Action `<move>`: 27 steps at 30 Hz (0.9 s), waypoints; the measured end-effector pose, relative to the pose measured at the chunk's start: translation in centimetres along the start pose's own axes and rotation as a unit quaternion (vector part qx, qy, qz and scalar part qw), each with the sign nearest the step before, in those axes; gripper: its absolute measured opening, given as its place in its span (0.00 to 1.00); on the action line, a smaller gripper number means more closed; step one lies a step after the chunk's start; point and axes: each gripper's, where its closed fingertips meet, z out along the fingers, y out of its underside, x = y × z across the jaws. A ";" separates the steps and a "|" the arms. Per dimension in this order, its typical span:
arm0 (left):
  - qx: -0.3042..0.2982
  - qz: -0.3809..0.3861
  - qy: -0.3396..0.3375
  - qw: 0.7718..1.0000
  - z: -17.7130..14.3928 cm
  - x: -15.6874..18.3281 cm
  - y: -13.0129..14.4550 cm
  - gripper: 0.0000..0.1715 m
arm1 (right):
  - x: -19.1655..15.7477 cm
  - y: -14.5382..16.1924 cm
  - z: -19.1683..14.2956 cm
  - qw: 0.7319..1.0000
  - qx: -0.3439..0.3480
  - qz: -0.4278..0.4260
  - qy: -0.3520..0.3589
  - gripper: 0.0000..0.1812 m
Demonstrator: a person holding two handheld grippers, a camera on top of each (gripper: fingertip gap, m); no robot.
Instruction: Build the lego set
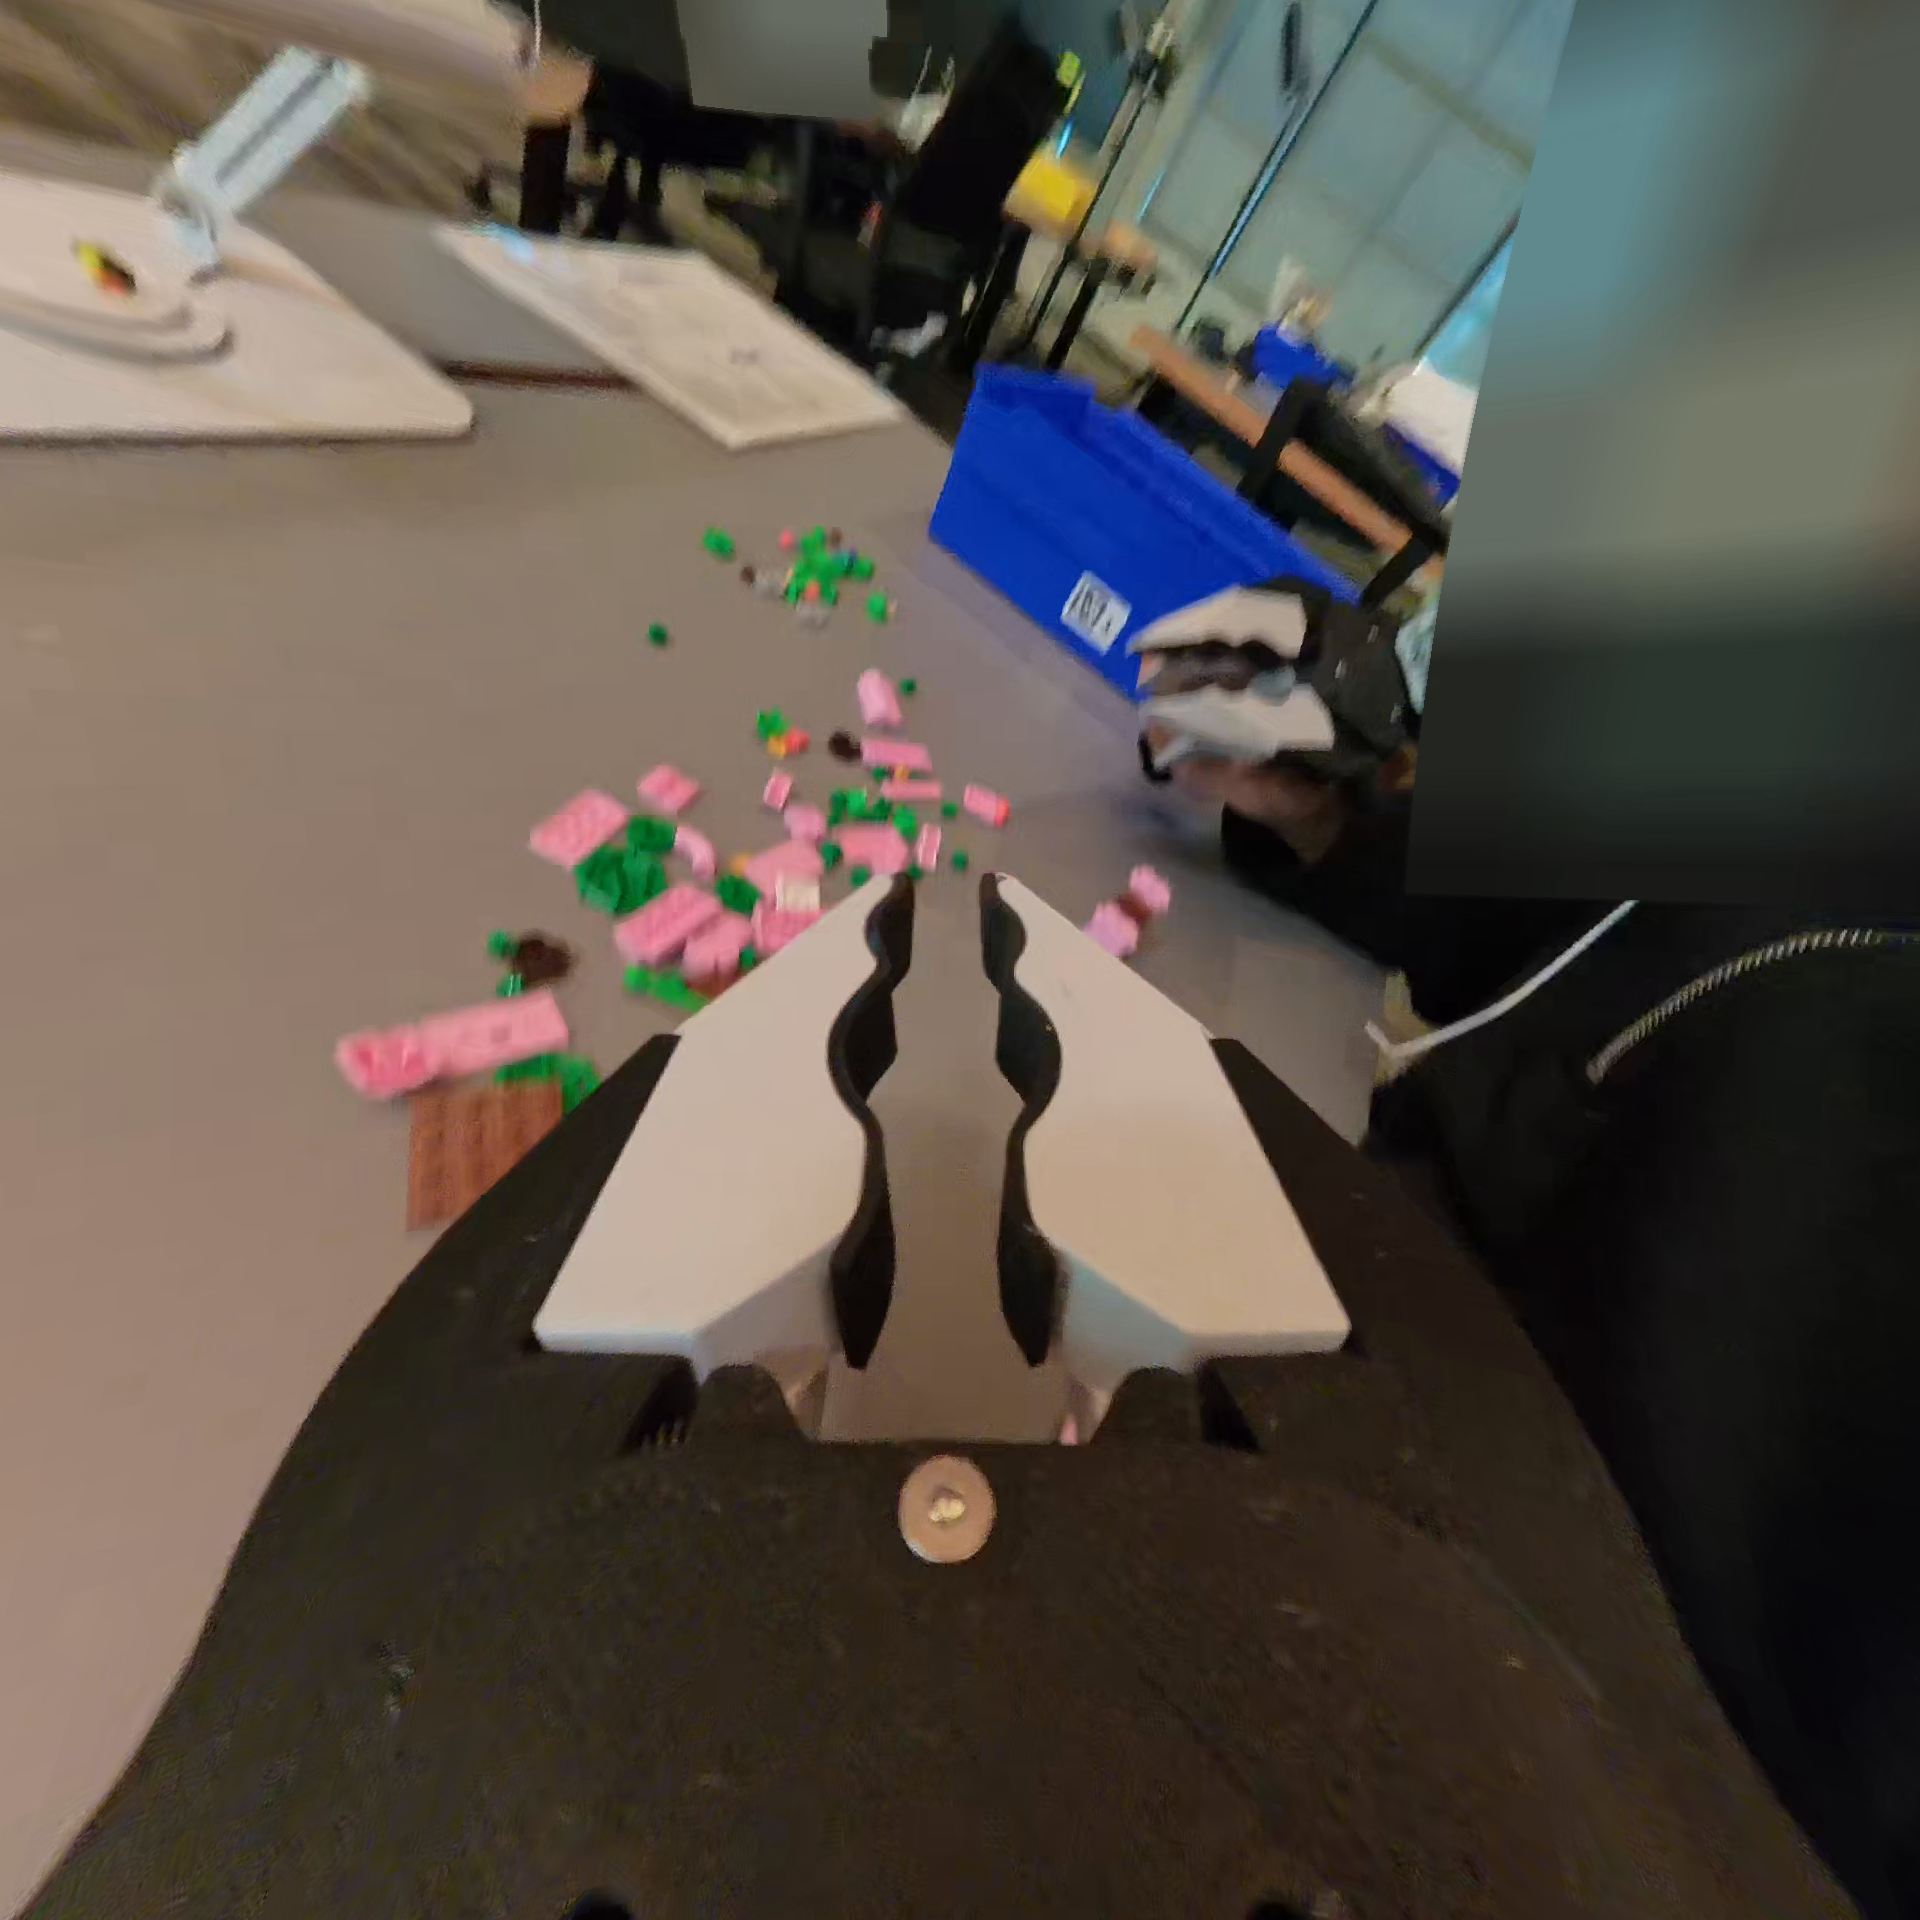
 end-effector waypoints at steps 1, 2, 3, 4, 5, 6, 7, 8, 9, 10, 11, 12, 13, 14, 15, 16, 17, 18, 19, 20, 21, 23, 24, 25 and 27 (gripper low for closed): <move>-0.031 -0.001 -0.013 0.999 -0.8 0.2 1.4 0.10 | 0.1 0.0 0.0 1.000 0.000 0.003 0.002 0.09; -0.069 0.002 -0.023 0.997 -1.5 0.5 3.1 0.18 | 0.1 0.0 -0.1 1.000 0.002 0.008 0.002 0.09; -0.111 0.012 -0.035 0.993 -2.0 0.9 5.3 0.25 | 0.2 -0.1 -0.1 1.000 0.003 0.016 0.002 0.09; -0.160 0.031 -0.050 0.985 -2.7 1.3 7.6 0.30 | 0.2 -0.1 -0.1 1.000 0.004 0.026 0.001 0.09; -0.213 0.064 -0.059 0.973 -3.3 1.6 10.1 0.33 | 0.2 -0.2 -0.2 0.999 0.005 0.034 -0.001 0.08; -0.261 0.107 -0.064 0.957 -3.7 1.8 12.1 0.33 | 0.2 -0.3 -0.2 0.999 0.006 0.041 -0.003 0.08; -0.300 0.139 -0.055 0.942 -3.8 2.3 13.6 0.32 | 0.2 -0.3 -0.2 0.999 0.006 0.042 -0.003 0.08; -0.333 0.153 -0.034 0.930 -3.8 3.0 14.8 0.31 | 0.3 -0.3 -0.3 0.999 0.004 0.039 -0.001 0.08; -0.356 0.154 -0.017 0.922 -3.7 3.6 15.6 0.31 | 0.4 -0.3 -0.3 0.999 0.003 0.035 0.002 0.08; -0.370 0.151 -0.004 0.916 -3.7 4.0 16.3 0.30 | 0.4 -0.4 -0.4 0.999 0.002 0.032 0.005 0.08; -0.381 0.152 0.000 0.912 -3.7 4.1 16.7 0.28 | 0.4 -0.4 -0.4 0.999 0.003 0.031 0.006 0.08; -0.382 0.156 -0.005 0.911 -3.8 3.9 16.8 0.26 | 0.4 -0.4 -0.5 0.999 0.004 0.031 0.007 0.08; -0.381 0.158 -0.009 0.911 -3.8 3.7 16.7 0.22 | 0.4 -0.5 -0.5 0.999 0.005 0.032 0.007 0.07; -0.380 0.156 -0.015 0.912 -3.9 3.5 16.7 0.19 | 0.4 -0.5 -0.5 0.999 0.006 0.032 0.006 0.07; -0.375 0.152 -0.019 0.914 -3.8 3.3 16.7 0.17 | 0.4 -0.6 -0.5 0.999 0.006 0.031 0.006 0.07; -0.373 0.150 -0.018 0.916 -3.7 3.4 16.7 0.14 | 0.3 -0.6 -0.5 1.000 0.005 0.029 0.006 0.07; -0.369 0.149 -0.016 0.917 -3.6 3.6 16.8 0.11 | 0.3 -0.5 -0.5 1.000 0.003 0.025 0.006 0.08; -0.364 0.151 -0.017 0.919 -3.4 3.7 16.9 0.09 | 0.3 -0.5 -0.5 1.000 0.002 0.022 0.007 0.08; -0.360 0.155 -0.020 0.920 -3.2 3.7 16.9 0.06 | 0.3 -0.6 -0.5 1.000 0.002 0.018 0.006 0.08; -0.357 0.158 -0.026 0.920 -3.1 3.6 16.9 0.04 | 0.0 -0.7 -0.6 1.000 0.003 0.014 0.000 0.09; -0.352 0.157 -0.037 0.922 -2.8 3.4 16.7 0.04 | -0.4 -0.9 -0.7 1.000 0.009 0.008 -0.011 0.10; -0.336 0.136 -0.037 0.931 -2.0 3.7 15.7 0.04 | -1.4 -1.5 -0.9 0.999 0.027 0.001 -0.037 0.14; -0.316 0.125 -0.032 0.940 -1.4 4.0 14.7 0.04 | -2.1 -1.9 -1.1 0.998 0.037 -0.003 -0.052 0.15; -0.293 0.111 -0.026 0.949 -0.7 4.2 13.5 0.04 | -2.7 -2.3 -1.2 0.997 0.047 -0.008 -0.066 0.15; -0.249 0.065 0.009 0.966 1.0 5.2 11.0 0.04 | -4.1 -3.1 -1.4 0.993 0.064 -0.023 -0.092 0.16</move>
